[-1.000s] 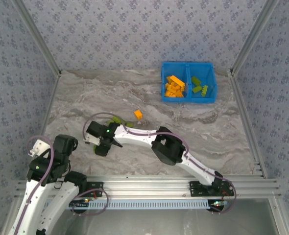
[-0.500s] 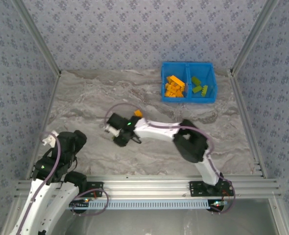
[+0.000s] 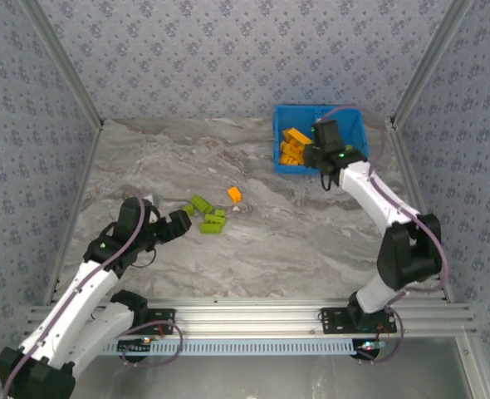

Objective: Sort the legos into containers by color

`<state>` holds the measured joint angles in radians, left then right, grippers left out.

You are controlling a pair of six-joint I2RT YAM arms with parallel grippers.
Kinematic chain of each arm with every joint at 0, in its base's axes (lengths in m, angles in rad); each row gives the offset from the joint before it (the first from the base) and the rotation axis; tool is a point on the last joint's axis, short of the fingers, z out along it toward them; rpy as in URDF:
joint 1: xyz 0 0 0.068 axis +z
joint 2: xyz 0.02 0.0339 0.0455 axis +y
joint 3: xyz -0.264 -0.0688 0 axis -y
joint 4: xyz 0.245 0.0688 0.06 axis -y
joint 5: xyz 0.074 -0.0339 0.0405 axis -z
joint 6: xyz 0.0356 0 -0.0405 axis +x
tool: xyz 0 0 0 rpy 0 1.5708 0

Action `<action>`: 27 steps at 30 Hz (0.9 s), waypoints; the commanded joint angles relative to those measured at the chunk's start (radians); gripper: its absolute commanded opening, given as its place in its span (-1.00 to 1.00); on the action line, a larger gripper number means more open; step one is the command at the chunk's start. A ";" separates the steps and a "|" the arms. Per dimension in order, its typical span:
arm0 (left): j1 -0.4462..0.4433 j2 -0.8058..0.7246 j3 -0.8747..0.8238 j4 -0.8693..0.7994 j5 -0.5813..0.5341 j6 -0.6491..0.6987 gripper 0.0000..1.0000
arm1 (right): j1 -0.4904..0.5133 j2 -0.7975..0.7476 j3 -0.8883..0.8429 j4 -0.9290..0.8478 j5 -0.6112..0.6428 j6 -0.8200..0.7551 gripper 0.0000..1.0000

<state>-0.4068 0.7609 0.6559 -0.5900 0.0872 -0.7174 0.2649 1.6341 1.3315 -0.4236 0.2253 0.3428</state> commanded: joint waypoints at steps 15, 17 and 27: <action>-0.104 0.171 0.054 0.010 0.002 -0.025 0.98 | -0.220 0.474 0.503 -0.247 0.008 0.071 0.27; -0.103 0.231 0.077 0.006 -0.021 -0.051 0.98 | -0.213 0.406 0.455 -0.230 0.007 0.075 0.28; -0.076 0.435 0.154 0.047 -0.286 -0.140 0.97 | -0.112 -0.061 0.049 -0.129 -0.016 0.098 0.36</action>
<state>-0.5014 1.1725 0.7574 -0.5709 -0.0696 -0.8284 0.1215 1.6646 1.4593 -0.5709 0.2253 0.4232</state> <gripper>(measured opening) 0.986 0.676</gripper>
